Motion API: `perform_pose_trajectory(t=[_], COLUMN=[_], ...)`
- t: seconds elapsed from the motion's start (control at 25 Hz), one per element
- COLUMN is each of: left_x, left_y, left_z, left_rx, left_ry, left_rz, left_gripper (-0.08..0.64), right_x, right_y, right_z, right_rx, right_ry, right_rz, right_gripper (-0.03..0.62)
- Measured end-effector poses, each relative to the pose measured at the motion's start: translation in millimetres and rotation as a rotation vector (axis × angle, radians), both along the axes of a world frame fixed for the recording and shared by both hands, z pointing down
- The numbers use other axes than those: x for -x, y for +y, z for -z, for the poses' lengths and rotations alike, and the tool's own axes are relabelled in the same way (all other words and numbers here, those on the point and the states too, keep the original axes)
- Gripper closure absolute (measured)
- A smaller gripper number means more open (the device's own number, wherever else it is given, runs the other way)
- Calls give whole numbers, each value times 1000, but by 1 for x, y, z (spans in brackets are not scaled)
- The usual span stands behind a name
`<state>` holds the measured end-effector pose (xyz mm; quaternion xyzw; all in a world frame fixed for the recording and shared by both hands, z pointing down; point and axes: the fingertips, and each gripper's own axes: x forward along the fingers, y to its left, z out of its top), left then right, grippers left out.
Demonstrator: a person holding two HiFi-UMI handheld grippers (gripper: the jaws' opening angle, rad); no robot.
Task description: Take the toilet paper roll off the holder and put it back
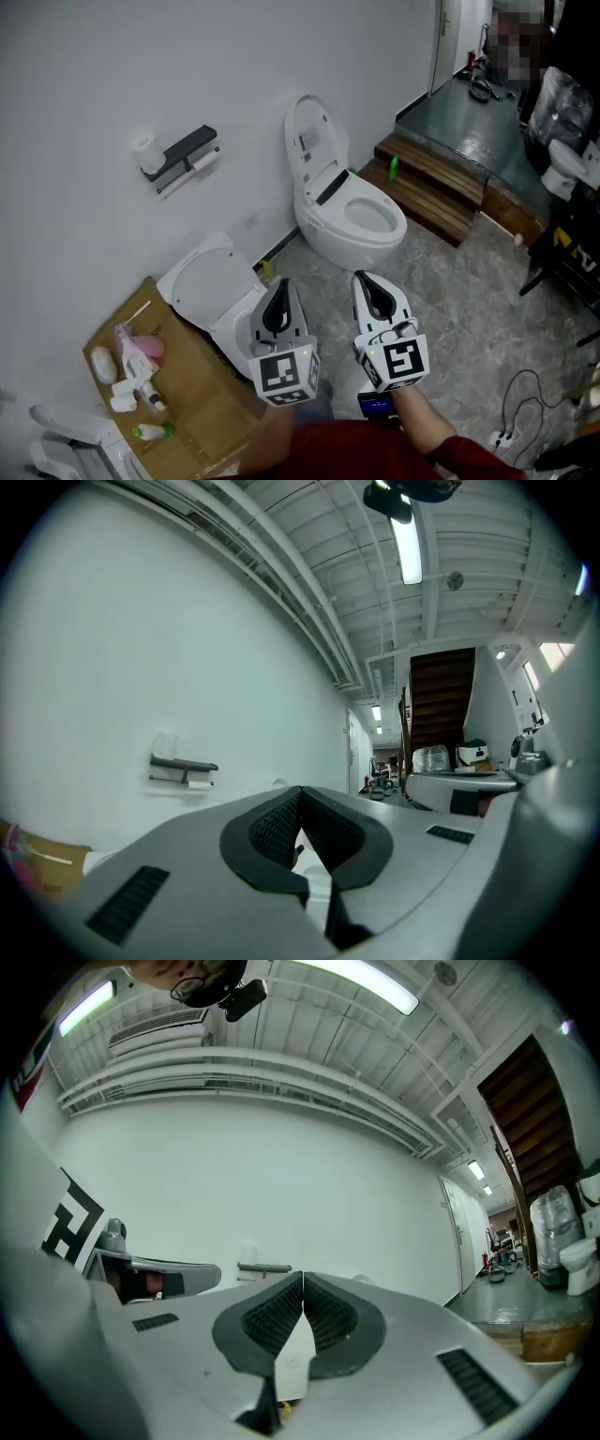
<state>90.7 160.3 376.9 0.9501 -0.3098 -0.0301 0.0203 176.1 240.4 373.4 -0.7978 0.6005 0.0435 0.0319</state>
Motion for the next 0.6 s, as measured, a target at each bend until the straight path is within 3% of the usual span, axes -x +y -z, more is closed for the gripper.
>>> perform_pose_trajectory(t=[0.28, 0.6], left_x=[-4, 54], left_y=[-115, -262], left_z=[4, 9], left_rx=[8, 30], left_ry=[8, 45], left_rz=[80, 267], left_gripper=[554, 555], right_x=[-12, 30], right_y=[-125, -283], right_z=[5, 15], right_rx=[9, 31], right_ry=[-3, 46], right_rz=[82, 273], right_gripper=[574, 574])
